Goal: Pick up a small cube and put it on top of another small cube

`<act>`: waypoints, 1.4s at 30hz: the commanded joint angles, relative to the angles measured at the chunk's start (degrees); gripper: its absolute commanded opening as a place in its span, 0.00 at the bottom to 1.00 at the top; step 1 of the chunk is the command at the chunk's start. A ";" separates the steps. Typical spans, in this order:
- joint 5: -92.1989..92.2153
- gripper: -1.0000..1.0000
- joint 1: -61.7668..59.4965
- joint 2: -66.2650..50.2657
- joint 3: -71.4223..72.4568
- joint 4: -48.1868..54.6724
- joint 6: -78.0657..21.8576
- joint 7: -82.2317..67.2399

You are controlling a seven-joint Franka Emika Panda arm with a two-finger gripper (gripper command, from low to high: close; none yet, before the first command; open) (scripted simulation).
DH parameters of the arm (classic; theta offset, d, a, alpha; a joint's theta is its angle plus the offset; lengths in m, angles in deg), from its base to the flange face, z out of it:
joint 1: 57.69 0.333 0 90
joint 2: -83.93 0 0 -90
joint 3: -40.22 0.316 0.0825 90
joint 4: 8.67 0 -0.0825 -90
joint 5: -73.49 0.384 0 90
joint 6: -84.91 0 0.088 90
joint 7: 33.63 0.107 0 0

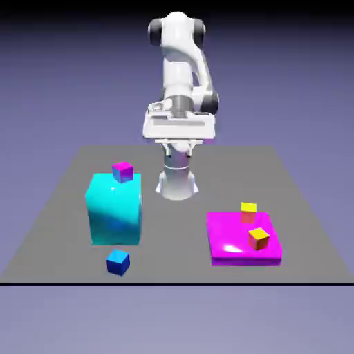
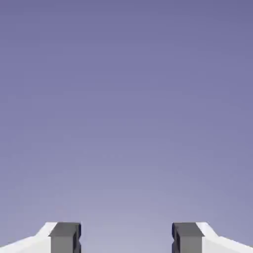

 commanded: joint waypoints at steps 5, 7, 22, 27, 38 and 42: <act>1.99 0.50 -0.77 -10.39 -3.20 6.40 -6.11 -0.90; 2.79 0.50 -1.08 -14.54 -4.48 8.96 -8.56 -1.26; 8.76 0.50 -3.39 -45.69 -14.08 28.17 -26.90 -3.97; 10.08 0.50 -3.90 -52.56 -16.20 32.40 -30.94 -4.57; 10.36 0.00 -4.09 -53.19 -15.95 32.46 -30.37 -4.76; 8.35 0.00 -6.90 -44.89 -15.14 29.71 -35.64 -0.63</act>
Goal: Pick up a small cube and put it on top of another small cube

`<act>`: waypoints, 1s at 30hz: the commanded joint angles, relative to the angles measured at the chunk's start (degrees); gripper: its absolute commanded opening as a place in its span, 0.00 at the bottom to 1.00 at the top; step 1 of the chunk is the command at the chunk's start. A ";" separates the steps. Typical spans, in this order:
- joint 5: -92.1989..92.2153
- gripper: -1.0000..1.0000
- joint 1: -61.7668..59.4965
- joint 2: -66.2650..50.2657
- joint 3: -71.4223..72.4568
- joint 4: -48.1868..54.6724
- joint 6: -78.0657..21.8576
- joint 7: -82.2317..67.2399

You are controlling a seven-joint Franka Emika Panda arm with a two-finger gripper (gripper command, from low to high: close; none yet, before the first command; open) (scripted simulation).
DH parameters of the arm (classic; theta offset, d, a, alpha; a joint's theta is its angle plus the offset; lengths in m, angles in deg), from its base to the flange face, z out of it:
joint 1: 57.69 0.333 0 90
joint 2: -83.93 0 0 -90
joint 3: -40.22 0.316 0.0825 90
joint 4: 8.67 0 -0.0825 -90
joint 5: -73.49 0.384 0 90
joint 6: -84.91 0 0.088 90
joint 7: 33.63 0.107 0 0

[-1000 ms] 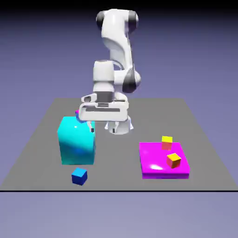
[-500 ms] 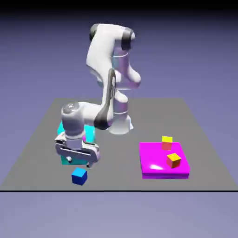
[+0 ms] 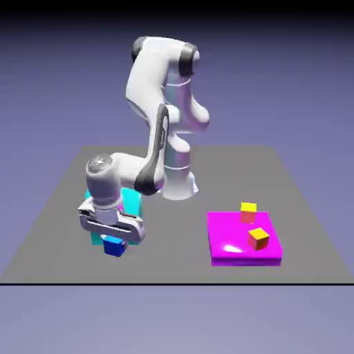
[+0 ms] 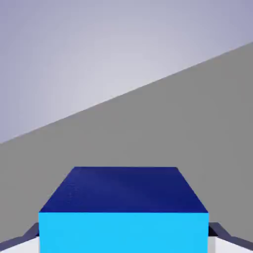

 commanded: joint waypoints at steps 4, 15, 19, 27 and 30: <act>-2.03 0.00 -3.23 8.31 1.14 -2.92 -5.09 4.38; -7.19 0.00 -12.15 31.15 4.31 -10.93 -19.08 16.12; -9.06 0.00 -15.39 39.46 5.46 -13.84 -24.17 20.39; -11.88 0.00 -20.25 51.92 7.19 -18.21 -31.81 26.79; -12.11 0.00 -20.31 50.11 6.77 -23.88 -24.34 26.68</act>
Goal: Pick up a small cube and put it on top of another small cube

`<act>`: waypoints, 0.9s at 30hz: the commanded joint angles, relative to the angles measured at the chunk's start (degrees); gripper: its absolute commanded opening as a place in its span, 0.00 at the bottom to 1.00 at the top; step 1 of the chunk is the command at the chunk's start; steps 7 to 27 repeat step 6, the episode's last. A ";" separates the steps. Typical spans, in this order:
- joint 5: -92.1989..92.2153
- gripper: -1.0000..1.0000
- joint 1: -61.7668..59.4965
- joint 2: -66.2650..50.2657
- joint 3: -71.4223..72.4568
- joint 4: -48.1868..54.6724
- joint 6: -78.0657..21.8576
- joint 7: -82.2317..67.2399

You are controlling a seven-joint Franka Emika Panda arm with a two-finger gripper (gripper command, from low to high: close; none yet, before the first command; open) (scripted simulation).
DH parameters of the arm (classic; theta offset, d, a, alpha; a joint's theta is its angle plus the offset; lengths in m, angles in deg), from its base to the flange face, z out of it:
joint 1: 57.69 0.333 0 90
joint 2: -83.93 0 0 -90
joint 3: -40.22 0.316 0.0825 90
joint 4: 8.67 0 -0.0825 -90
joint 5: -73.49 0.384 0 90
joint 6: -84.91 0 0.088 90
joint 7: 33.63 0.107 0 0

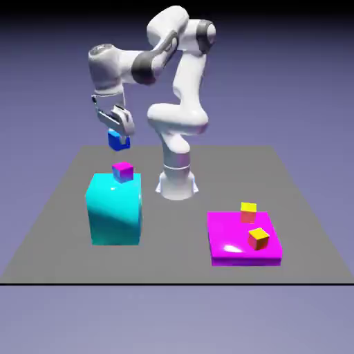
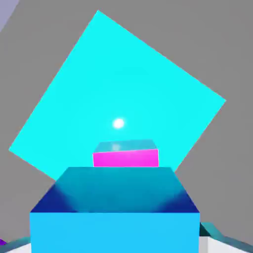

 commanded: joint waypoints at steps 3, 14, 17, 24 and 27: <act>-0.29 1.00 -0.03 -0.94 -0.22 -2.96 3.87 0.01; -0.13 1.00 0.01 0.26 0.06 0.82 -1.10 0.08; -0.13 1.00 0.01 0.26 0.06 0.82 -1.10 0.08; -0.13 1.00 0.01 0.26 0.06 0.82 -1.10 0.08; -0.13 1.00 0.01 0.26 0.06 0.82 -1.10 0.08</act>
